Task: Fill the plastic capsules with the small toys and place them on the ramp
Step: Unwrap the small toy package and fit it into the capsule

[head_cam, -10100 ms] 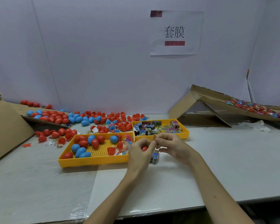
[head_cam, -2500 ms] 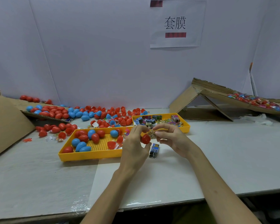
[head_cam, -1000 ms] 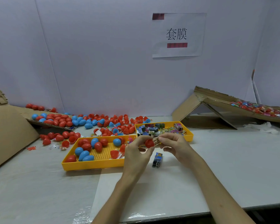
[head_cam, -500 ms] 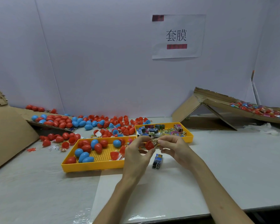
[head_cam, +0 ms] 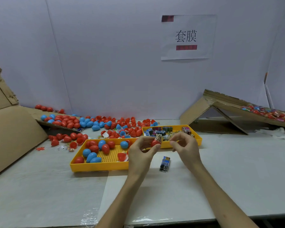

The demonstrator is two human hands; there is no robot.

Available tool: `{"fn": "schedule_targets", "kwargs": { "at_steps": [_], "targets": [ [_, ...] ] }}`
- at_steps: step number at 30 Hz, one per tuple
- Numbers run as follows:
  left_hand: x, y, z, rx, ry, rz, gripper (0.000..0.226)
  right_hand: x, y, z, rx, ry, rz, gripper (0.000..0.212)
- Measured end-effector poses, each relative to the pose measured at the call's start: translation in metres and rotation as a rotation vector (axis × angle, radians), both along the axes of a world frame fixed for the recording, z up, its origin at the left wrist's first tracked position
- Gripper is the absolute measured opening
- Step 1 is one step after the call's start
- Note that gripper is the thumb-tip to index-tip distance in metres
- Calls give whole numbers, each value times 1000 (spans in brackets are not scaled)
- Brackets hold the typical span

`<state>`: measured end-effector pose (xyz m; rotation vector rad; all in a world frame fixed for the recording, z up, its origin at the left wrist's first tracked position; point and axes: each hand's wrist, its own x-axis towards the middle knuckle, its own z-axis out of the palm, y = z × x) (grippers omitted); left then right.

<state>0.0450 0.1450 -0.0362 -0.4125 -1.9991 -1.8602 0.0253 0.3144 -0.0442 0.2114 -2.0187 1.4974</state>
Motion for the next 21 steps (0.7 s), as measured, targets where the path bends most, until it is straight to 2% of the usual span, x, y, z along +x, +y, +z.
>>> {"fn": "schedule_targets", "kwargs": {
  "at_steps": [2, 4, 7, 10, 21],
  "targets": [
    [-1, -1, 0, 50, -28, -16, 24, 2, -8, -5, 175, 155, -92, 22],
    [-1, -1, 1, 78, -36, -28, 23, 5, -16, -8, 258, 255, -73, 13],
    [-2, -3, 1, 134, -61, -38, 22, 9, -23, -8, 352, 333, -76, 25],
    [-3, -3, 2, 183, -95, -51, 21, 13, -27, -6, 437, 373, -99, 33],
    [-1, 0, 0, 168, -91, -60, 20, 17, -30, -6, 569, 401, -188, 25]
  ]
}}
